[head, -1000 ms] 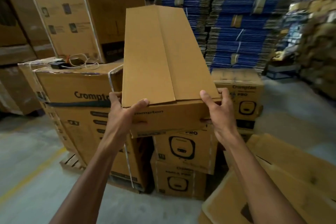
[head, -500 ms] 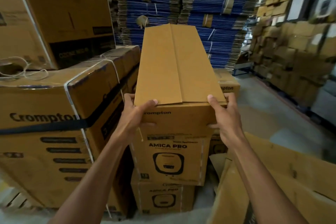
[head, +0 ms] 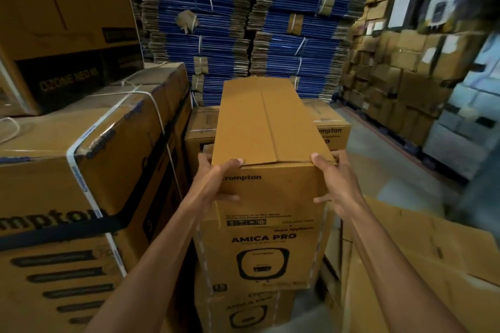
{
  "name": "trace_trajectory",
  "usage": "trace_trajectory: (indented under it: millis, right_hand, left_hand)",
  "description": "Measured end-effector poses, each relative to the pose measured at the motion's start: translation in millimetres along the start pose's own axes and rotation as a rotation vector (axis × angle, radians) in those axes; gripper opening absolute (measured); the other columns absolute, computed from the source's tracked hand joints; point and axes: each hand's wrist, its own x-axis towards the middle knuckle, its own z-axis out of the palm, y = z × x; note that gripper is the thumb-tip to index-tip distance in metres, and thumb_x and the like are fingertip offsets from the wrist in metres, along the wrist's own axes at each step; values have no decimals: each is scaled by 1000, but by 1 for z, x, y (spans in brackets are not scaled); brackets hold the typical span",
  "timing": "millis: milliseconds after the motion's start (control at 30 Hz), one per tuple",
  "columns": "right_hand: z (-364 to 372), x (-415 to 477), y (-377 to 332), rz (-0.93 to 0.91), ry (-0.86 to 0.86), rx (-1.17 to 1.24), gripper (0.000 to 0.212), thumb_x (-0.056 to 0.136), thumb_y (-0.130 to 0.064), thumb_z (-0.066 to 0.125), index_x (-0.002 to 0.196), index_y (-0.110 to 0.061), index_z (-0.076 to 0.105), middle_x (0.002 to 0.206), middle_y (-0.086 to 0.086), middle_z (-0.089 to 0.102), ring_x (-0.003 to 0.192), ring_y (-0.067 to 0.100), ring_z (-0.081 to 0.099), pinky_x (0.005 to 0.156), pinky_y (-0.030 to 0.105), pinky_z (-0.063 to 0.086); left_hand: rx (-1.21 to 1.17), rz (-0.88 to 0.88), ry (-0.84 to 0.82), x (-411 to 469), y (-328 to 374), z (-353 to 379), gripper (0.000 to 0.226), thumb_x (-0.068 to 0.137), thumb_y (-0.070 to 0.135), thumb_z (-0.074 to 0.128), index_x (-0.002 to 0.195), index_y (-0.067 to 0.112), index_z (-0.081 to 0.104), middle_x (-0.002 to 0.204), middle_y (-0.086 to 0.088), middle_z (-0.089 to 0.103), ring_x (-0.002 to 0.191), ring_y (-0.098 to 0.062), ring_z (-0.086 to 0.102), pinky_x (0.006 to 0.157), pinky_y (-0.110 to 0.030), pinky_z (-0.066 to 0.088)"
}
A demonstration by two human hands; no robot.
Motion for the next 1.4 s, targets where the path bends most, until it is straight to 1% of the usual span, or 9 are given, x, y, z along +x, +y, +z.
trace_trajectory:
  millis: [267,533,633,767,900,967,1067,1233,1400]
  right_hand:
    - [12,35,11,66,9,-35,30,100,-40,61,122,-25,47,101,-16,48,106,26,51,67,61,61]
    - [4,51,22,107,-33,14,35,95,-51,62,124,-37,48,122,-10,54,110,20,55,73,58,61]
    - [2,44,39,87,-47,121,45,94,-62,59,132,-42,47,134,-11,52,111,13,54,85,56,59]
    - [22,27,104,165,135,361,44,94,-51,63,133,-34,54,137,-5,57,125,22,54,103,53,46]
    - [59,7,154,376,236,527,50,93,-17,71,139,-22,53,135,7,62,126,34,57,86,48,54]
    - [72,3,158,541,202,736,56,94,-11,71,145,-14,47,139,15,57,125,37,57,94,48,55]
    - [85,-4,154,635,43,900,63,98,-24,66,152,-9,39,151,22,44,132,38,52,105,50,50]
    - [98,-7,155,656,-31,1030,63,99,-30,64,154,-14,38,162,23,24,144,42,36,111,57,43]
    - [106,-7,146,668,-58,1103,80,90,-28,73,157,-20,30,166,18,11,151,42,21,110,61,41]
  left_hand:
    - [3,-88,-42,36,-17,8,64,85,38,80,130,22,37,125,1,51,108,-20,60,65,-48,64]
    - [73,-141,-56,55,-14,21,67,85,42,80,130,23,34,126,1,52,105,-19,62,64,-42,64]
    - [229,-161,-67,52,-7,16,77,84,53,77,137,27,28,134,1,49,112,-22,57,82,-50,61]
    - [792,226,57,50,4,18,84,89,66,61,149,19,26,150,-8,43,131,-35,49,99,-52,48]
    - [1169,591,-113,55,19,55,83,90,66,58,154,26,22,164,-6,26,146,-36,29,112,-64,36]
    - [1337,627,-219,64,25,76,92,89,70,57,159,27,14,171,-1,6,154,-36,11,118,-65,25]
    - [1437,597,-303,78,21,95,105,82,79,56,161,29,8,171,0,-4,156,-36,3,120,-66,16]
    - [1525,620,-236,83,-8,95,114,73,93,47,162,35,3,171,1,-4,156,-34,4,121,-65,9]
    - [1515,595,-252,79,-8,92,114,74,92,48,162,35,4,172,1,1,157,-31,4,122,-64,7]
